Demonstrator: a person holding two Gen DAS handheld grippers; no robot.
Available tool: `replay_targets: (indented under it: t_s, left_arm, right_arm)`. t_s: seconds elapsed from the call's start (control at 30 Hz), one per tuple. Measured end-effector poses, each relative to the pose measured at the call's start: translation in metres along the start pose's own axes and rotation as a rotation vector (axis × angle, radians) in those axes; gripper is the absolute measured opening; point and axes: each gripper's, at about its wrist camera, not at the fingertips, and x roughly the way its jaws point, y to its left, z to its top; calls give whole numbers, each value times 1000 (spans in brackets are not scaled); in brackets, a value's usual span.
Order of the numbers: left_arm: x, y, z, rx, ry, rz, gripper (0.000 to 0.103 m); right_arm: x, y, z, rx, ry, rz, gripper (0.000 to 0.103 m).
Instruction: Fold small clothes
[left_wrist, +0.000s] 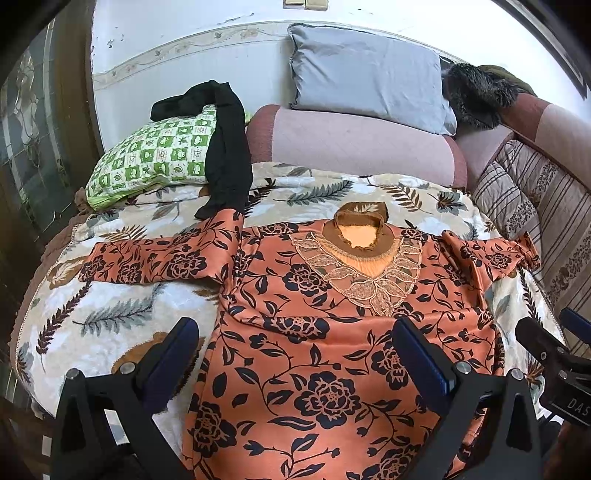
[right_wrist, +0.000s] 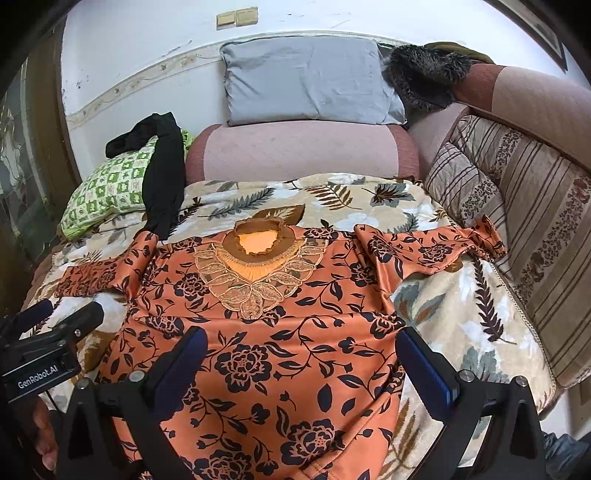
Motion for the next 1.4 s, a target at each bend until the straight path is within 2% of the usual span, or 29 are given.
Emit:
replay_targets:
  t_s: [1.4]
  left_arm:
    - [1, 2, 6, -8, -4, 11, 103]
  right_arm:
    - [2, 10, 8, -38, -2, -1, 103]
